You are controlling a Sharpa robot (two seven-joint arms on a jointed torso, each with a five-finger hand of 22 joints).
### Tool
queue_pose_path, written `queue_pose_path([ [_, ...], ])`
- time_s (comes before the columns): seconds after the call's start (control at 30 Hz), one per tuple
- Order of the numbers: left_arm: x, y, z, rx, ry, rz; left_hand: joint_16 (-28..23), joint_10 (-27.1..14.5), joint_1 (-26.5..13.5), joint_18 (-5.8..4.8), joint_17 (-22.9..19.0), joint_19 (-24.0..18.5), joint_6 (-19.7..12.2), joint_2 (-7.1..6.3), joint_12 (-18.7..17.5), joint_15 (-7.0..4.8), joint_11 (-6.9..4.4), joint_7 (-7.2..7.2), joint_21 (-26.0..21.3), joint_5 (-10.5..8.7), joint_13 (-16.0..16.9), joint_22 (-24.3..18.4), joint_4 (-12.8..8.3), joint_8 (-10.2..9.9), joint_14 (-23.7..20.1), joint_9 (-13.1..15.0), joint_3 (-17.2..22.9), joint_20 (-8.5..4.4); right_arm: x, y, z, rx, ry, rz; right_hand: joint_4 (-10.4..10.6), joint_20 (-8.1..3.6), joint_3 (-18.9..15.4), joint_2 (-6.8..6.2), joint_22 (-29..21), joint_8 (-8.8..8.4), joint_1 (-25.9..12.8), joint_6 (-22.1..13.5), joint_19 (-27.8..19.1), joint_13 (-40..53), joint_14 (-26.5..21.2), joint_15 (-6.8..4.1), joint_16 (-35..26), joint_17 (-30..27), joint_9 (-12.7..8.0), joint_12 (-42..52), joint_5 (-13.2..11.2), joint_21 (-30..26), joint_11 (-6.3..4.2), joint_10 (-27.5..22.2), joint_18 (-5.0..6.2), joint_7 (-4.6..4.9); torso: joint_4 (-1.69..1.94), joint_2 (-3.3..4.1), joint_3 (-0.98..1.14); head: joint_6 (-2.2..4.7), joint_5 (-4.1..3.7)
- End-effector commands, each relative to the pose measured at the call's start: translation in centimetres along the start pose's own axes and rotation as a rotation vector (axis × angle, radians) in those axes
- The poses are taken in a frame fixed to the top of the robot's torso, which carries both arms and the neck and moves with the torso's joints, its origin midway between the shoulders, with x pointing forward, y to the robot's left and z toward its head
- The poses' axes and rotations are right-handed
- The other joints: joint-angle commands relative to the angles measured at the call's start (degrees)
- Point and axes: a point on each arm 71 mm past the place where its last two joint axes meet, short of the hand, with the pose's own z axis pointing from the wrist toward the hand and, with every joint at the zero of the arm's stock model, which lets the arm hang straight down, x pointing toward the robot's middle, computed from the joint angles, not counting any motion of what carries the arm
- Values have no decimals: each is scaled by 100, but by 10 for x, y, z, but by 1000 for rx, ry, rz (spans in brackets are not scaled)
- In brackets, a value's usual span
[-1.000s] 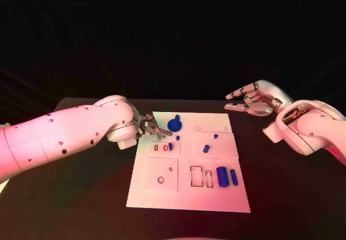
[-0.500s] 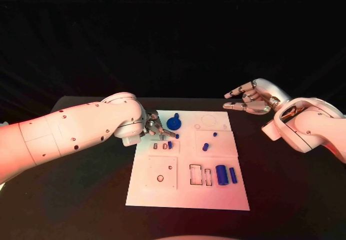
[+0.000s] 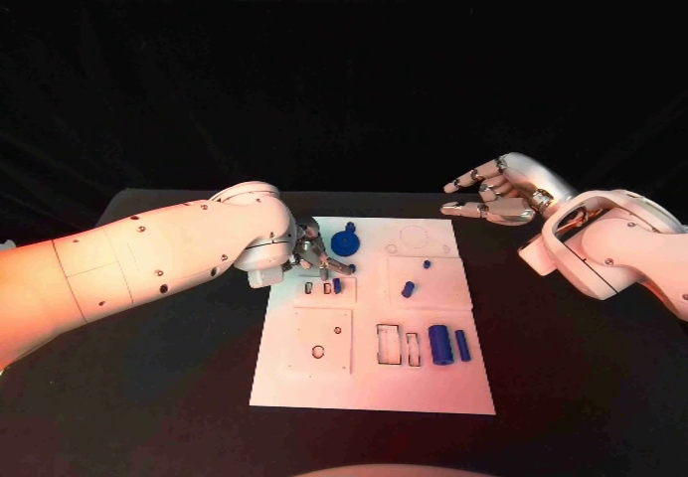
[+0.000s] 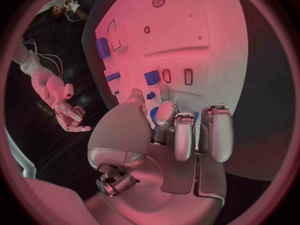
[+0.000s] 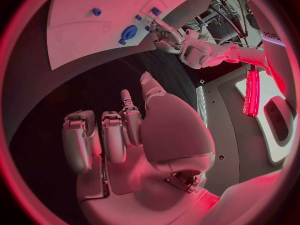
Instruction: Assemble the parts on the task board
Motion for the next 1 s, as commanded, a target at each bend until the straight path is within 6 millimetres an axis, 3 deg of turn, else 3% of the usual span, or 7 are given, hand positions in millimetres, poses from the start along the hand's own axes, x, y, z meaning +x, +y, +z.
queue_pose_path([
  [0.03,2,4,0,-88,26,32,18,34,-31,-118,1508,249,-41,14,23,-47,14,4,26,-8,12,548,-12,30,604,16,-43,-34,1,1,1,-7,9,-17,4,19,-30,3,1510,24,23,13,600,918,562,13,-31,1364,9,-19,36,36,36,159,-81,-11,5,-2,1,-7,0],
  [1.0,7,-3,3,-73,47,55,18,72,269,-134,1508,273,-90,191,80,-49,7,-6,71,81,91,642,-37,109,604,162,-7,-32,2,1,3,-9,12,-13,19,18,-51,12,1510,24,10,13,600,920,561,13,-32,1362,10,-12,48,36,35,163,-81,-12,5,3,2,-47,-1],
])
